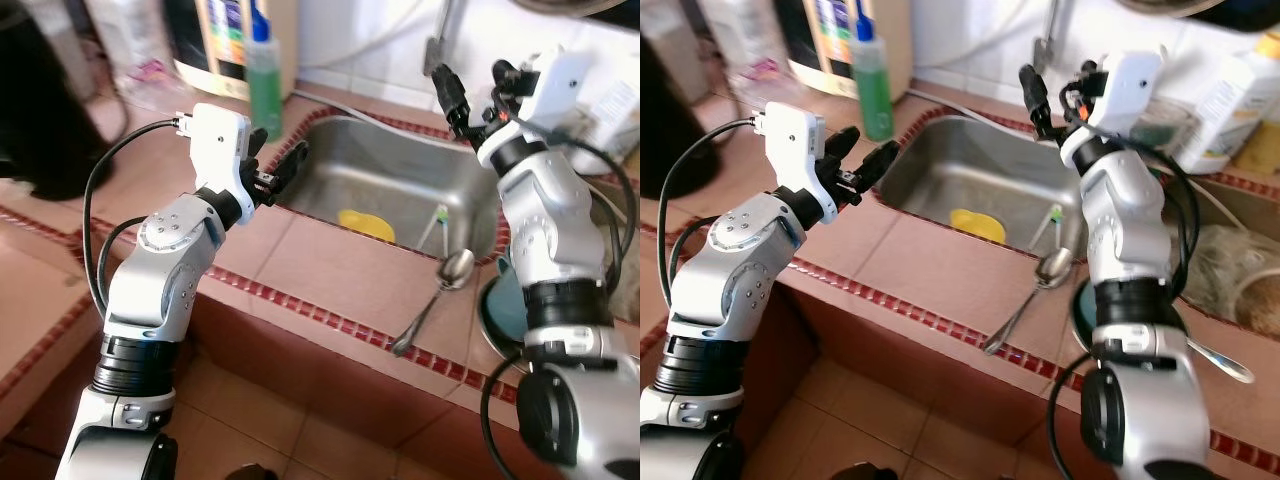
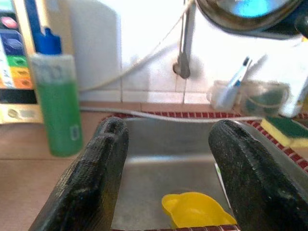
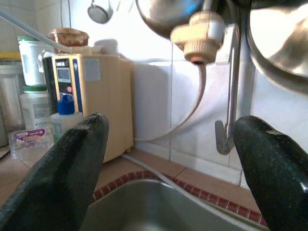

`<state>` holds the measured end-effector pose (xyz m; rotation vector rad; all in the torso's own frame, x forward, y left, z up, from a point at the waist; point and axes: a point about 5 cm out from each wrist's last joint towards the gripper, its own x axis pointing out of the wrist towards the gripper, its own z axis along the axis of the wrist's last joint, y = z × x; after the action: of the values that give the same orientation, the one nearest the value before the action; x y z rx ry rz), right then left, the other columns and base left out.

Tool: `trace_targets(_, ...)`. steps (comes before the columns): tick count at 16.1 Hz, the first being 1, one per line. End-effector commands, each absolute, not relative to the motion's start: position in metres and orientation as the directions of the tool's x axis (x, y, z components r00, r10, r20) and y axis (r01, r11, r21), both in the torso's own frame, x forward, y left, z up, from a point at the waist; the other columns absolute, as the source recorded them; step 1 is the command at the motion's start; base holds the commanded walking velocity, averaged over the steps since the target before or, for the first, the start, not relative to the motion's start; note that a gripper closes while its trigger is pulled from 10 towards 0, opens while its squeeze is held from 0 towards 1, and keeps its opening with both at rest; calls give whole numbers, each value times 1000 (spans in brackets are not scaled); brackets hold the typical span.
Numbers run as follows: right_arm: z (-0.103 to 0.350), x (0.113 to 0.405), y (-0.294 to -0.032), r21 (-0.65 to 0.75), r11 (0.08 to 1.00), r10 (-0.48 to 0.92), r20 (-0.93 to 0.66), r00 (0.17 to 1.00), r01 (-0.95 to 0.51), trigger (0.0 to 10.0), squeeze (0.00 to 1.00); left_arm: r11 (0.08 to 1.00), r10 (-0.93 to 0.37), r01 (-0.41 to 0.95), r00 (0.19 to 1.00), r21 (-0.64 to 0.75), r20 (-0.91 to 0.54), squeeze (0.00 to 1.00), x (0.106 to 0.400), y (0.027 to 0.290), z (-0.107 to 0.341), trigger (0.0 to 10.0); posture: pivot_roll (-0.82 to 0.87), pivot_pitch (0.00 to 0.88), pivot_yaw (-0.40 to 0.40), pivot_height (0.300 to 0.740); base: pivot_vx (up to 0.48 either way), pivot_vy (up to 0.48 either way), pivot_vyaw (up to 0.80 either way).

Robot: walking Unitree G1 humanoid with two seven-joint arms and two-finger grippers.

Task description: Kitchen organization

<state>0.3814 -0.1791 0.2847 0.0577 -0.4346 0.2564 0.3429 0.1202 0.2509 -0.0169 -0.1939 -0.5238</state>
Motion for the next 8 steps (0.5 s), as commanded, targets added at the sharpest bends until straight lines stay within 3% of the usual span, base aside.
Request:
trace_targets(1, 288, 373, -180, -37, 976, 209, 455, 866, -216, 10000, 0, 872, -482, 490, 854, 10, 197, 0, 344, 122, 247, 10000, -127, 0, 16, 736, 0, 0, 0)
trace_targets(8, 252, 341, -174, -71, 997, 61, 470, 881, -31, 10000, 0, 894, -441, 447, 868, 27, 230, 0, 330, 119, 226, 10000, -141, 0, 24, 736, 0, 0, 0)
